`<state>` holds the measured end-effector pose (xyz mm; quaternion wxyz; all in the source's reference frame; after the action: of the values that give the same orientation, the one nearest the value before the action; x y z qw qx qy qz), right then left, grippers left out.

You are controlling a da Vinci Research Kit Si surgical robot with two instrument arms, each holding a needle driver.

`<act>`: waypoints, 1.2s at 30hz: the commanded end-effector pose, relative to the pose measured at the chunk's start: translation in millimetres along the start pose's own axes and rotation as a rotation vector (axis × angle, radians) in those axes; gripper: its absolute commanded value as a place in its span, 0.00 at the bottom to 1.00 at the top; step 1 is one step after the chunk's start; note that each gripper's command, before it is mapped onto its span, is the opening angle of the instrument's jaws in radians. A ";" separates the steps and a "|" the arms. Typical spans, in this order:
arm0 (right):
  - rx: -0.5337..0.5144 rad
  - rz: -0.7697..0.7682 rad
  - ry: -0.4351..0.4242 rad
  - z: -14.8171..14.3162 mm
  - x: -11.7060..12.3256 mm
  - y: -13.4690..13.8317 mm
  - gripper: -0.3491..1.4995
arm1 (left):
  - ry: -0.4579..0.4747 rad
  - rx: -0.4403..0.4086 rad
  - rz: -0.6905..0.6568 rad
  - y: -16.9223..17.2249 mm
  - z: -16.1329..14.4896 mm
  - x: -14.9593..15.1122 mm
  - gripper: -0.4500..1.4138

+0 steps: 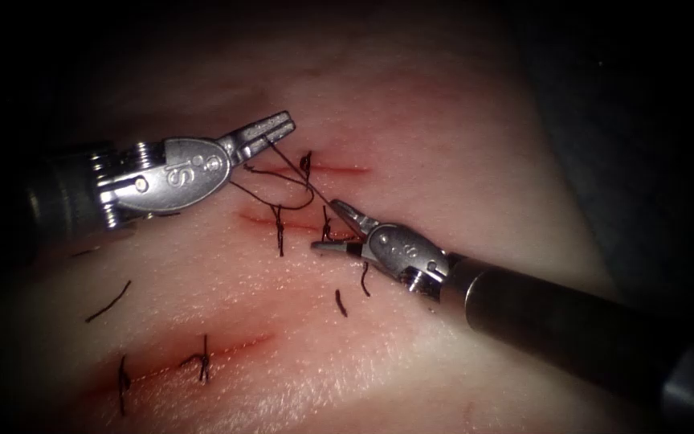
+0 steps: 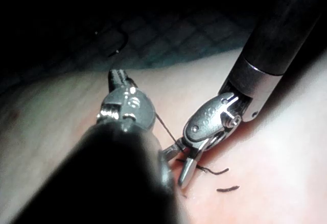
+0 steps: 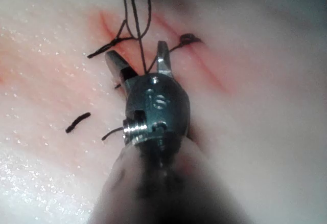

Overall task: Wound Closure
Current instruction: Snip the long suture end with the right hand.

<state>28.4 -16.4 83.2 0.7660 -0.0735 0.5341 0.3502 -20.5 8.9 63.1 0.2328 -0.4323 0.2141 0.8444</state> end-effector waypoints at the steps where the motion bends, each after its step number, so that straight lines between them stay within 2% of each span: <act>1: 0.001 0.001 0.003 1.1 0.0 0.0 0.93 | 0.003 0.002 0.002 -0.1 0.7 0.1 0.00; 18: 0.013 -0.016 0.023 3.0 -1.0 -1.0 0.89 | 0.012 0.002 0.006 0.5 0.4 0.9 0.00; 19: 0.014 -0.017 0.023 2.9 -1.1 -1.1 0.84 | 0.012 0.003 0.006 0.5 0.5 0.9 0.00; 20: 0.011 -0.018 0.022 2.8 -1.2 -1.1 0.68 | 0.012 0.003 0.006 0.6 0.5 0.9 0.00; 21: -0.020 -0.018 0.009 2.3 -1.3 -1.3 0.05 | 0.012 0.004 0.007 0.7 0.4 0.9 0.00; 22: -0.034 -0.017 0.002 2.2 -1.2 -1.3 0.00 | 0.012 0.004 0.007 0.7 0.4 0.9 0.00; 26: -0.039 -0.045 -0.024 2.0 -1.6 -1.3 0.00 | 0.014 0.004 0.010 0.8 -0.2 1.0 0.00; 27: -0.039 -0.046 -0.023 2.0 -1.8 -1.3 0.06 | 0.014 0.003 0.016 0.7 -0.3 1.0 0.00; 28: -0.039 -0.046 -0.023 2.1 -1.8 -1.2 0.34 | 0.015 0.001 0.017 0.6 -0.5 1.0 0.00; 29: -0.041 -0.046 -0.025 2.0 -1.9 -1.1 0.71 | 0.016 -0.001 0.024 0.5 -0.8 0.9 0.00; 32: -0.044 -0.029 -0.030 0.7 -2.0 -0.5 0.89 | 0.023 -0.008 0.034 0.2 -1.7 0.5 0.00; 34: -0.033 -0.022 -0.029 -0.4 -1.9 -0.1 0.95 | 0.013 -0.008 0.043 -0.1 -2.7 -0.2 0.00; 36: -0.008 -0.019 -0.028 -2.9 -2.0 0.4 0.99 | 0.003 0.002 0.052 -0.4 -4.5 -1.6 0.00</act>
<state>24.8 -18.7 83.2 0.7749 -0.0767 0.5242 0.3448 -15.4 5.4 61.6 0.2106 -0.4244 0.2263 0.8511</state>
